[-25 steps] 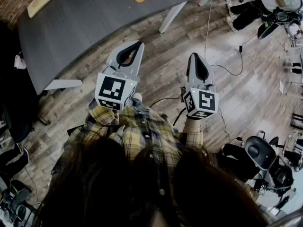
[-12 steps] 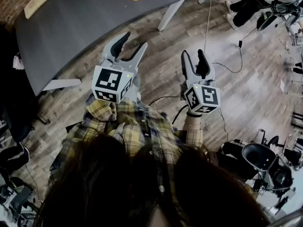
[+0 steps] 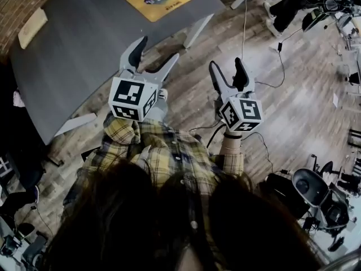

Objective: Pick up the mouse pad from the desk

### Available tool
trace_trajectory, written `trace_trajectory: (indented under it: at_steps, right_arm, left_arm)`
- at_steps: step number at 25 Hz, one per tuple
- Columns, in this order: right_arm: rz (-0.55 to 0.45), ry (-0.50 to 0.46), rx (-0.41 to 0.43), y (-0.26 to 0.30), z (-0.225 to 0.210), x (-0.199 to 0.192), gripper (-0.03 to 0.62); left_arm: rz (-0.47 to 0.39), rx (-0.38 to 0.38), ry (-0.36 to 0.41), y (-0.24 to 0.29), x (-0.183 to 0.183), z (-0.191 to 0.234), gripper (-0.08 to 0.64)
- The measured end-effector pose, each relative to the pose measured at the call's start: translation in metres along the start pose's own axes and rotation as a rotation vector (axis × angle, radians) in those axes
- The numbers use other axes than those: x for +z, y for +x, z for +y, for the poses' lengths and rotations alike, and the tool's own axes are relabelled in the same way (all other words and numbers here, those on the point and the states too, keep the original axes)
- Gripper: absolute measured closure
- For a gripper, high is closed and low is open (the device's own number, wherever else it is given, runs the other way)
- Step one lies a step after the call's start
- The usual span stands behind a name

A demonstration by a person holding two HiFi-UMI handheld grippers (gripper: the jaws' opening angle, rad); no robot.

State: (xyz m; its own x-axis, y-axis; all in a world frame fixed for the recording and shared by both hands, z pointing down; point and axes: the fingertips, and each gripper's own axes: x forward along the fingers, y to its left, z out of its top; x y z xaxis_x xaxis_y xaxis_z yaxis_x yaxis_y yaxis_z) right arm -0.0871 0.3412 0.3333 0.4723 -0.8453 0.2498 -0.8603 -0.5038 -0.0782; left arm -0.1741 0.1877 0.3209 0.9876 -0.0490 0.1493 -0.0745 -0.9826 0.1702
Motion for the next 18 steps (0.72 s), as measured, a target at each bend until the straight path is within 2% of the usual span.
trace_trajectory:
  at_steps: [10, 18]
  right_arm:
    - [-0.001, 0.001, 0.003, 0.108, -0.033, 0.036, 0.252]
    - [0.037, -0.019, 0.048, 0.169, -0.028, 0.042, 0.252]
  left_arm:
    - [-0.008, 0.006, -0.011, 0.093, 0.029, 0.072, 0.189]
    - [0.005, 0.054, -0.047, 0.115, 0.025, 0.125, 0.189]
